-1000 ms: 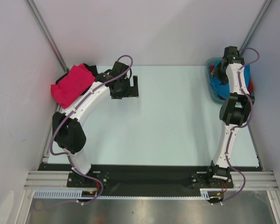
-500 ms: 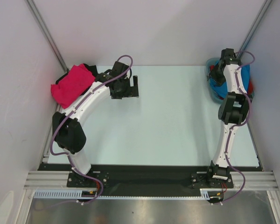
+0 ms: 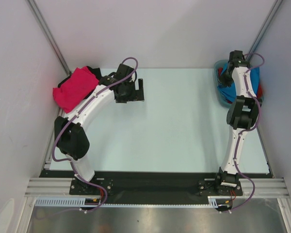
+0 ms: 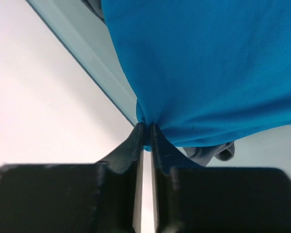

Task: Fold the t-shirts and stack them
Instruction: Grab the tshirt from the pile

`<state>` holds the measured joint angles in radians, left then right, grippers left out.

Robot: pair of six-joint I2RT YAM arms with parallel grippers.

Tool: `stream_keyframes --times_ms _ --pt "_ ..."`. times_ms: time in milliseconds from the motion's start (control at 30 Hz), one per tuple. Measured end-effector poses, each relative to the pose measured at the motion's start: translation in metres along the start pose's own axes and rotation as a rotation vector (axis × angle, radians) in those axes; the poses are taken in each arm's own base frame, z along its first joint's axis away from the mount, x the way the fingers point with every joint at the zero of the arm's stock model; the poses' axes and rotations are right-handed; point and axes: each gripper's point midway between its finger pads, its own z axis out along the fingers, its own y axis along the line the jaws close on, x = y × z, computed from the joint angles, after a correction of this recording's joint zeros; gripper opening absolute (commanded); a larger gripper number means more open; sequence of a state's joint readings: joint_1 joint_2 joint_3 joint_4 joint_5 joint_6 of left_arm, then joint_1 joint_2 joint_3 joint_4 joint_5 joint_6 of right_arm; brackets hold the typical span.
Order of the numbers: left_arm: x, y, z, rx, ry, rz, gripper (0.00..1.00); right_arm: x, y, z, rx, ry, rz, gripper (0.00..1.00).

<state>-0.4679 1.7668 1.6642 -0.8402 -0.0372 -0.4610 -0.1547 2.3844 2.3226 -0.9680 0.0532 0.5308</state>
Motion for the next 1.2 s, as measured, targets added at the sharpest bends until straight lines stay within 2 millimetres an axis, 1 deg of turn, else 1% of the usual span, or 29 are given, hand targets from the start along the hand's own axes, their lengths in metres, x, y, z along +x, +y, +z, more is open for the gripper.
stream_keyframes --times_ms 33,133,367,433,500,600,633,733,800,900,1033,1067,1100,1200 --pt "0.0 0.0 0.0 0.0 0.0 0.0 1.0 0.0 0.0 0.0 0.001 -0.001 -0.003 0.04" --pt "0.0 -0.001 0.0 0.004 0.002 0.0 1.0 -0.001 -0.001 0.0 0.007 -0.004 0.0 0.0" --pt "0.004 -0.001 0.001 0.008 0.012 0.001 1.0 -0.005 0.0 -0.003 -0.001 -0.019 -0.007 0.0" --pt "0.006 0.0 0.002 0.008 0.018 0.001 1.0 -0.01 0.004 -0.01 -0.014 -0.039 -0.012 0.0" --pt "0.006 0.0 0.002 0.007 0.02 0.001 1.0 -0.018 0.008 -0.021 -0.033 -0.069 -0.019 0.0" --pt "0.006 0.0 0.001 0.008 0.019 0.001 1.0 -0.037 0.017 -0.052 -0.078 -0.139 -0.028 0.0" --pt "0.006 0.0 0.001 0.009 0.018 0.001 1.0 -0.045 0.021 -0.066 -0.1 -0.171 -0.028 0.0" --pt "0.009 0.001 -0.001 0.01 0.018 0.0 1.0 -0.07 0.035 -0.112 -0.182 -0.267 -0.038 0.0" --pt "0.01 0.002 -0.001 0.01 0.018 0.001 1.0 -0.086 0.047 -0.147 -0.254 -0.33 -0.048 0.0" --pt "0.015 0.002 -0.001 0.017 0.025 0.0 1.0 -0.102 0.064 -0.2 -0.373 -0.416 -0.069 0.0" --pt "0.024 0.002 -0.002 0.035 0.04 0.0 1.0 -0.102 0.082 -0.26 -0.515 -0.473 -0.101 0.0" --pt "0.025 0.002 -0.002 0.04 0.039 -0.001 1.0 -0.102 0.085 -0.272 -0.545 -0.482 -0.108 0.0" --pt "0.027 0.002 -0.003 0.047 0.041 -0.001 1.0 -0.099 0.091 -0.288 -0.594 -0.489 -0.117 0.0" --pt "0.034 0.001 -0.004 0.063 0.049 -0.002 1.0 -0.092 0.105 -0.324 -0.719 -0.494 -0.138 0.0"
